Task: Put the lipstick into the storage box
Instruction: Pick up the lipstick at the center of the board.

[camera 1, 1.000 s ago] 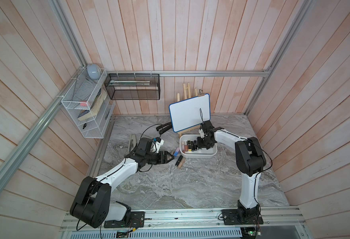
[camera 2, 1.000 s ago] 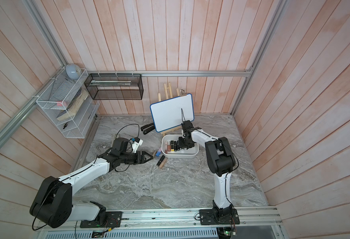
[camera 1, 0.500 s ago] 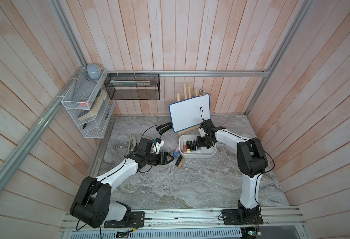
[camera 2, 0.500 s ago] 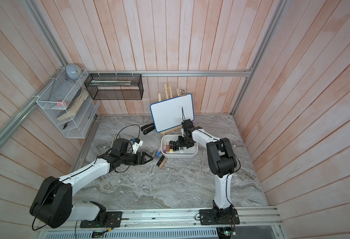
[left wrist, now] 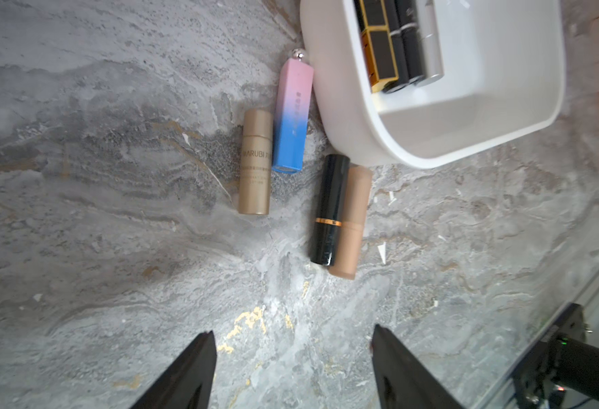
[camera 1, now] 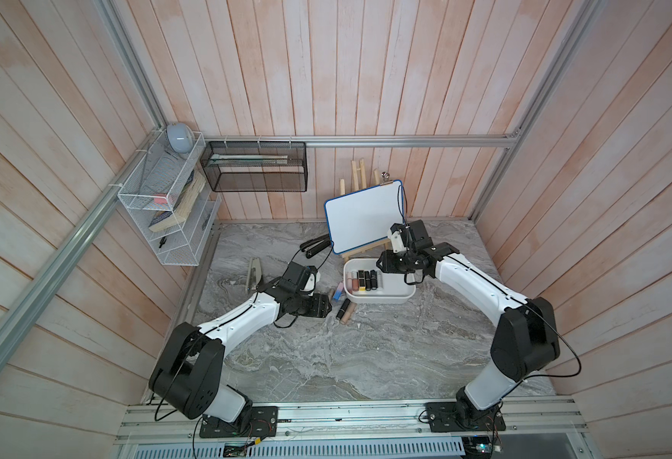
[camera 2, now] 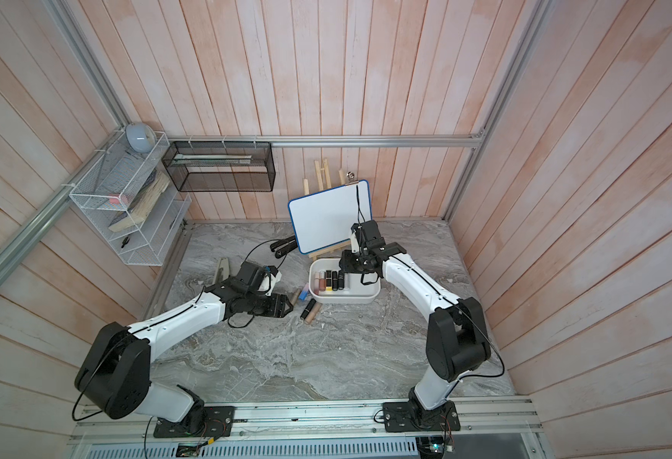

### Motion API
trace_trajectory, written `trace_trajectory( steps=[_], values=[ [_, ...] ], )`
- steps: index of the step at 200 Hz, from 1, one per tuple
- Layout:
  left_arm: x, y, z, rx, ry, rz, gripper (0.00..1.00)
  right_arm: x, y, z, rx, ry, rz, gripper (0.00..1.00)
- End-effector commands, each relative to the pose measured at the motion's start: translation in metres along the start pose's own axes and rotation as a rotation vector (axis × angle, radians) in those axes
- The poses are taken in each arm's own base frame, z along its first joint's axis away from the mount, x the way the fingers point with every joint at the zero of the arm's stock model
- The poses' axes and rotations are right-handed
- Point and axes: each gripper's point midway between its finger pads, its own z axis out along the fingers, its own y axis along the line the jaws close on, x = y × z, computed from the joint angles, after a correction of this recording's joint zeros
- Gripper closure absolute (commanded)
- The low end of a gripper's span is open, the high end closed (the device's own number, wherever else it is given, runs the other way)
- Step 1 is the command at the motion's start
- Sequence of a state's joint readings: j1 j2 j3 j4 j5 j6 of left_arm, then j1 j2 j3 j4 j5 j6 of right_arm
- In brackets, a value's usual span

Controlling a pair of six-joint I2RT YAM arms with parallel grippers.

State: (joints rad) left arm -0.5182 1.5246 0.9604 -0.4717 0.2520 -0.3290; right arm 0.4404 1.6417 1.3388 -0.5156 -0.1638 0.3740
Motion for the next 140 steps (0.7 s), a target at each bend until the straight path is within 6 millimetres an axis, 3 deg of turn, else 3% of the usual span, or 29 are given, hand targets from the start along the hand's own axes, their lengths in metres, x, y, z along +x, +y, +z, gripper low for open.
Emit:
trace_trajectory(
  steps=[1, 65, 140],
  values=[
    [-0.002, 0.021, 0.007, -0.153, 0.042, 0.065, 0.27, 0.016, 0.008, -0.004, -0.024, 0.016, 0.026, 0.56],
    [-0.024, 0.033, 0.034, -0.241, 0.079, 0.103, 0.33, 0.031, 0.015, -0.02, -0.045, 0.001, 0.031, 0.56],
    [-0.03, 0.032, 0.06, -0.23, 0.122, 0.121, 0.35, 0.036, 0.011, -0.019, -0.035, 0.006, 0.027, 0.56]
  ],
)
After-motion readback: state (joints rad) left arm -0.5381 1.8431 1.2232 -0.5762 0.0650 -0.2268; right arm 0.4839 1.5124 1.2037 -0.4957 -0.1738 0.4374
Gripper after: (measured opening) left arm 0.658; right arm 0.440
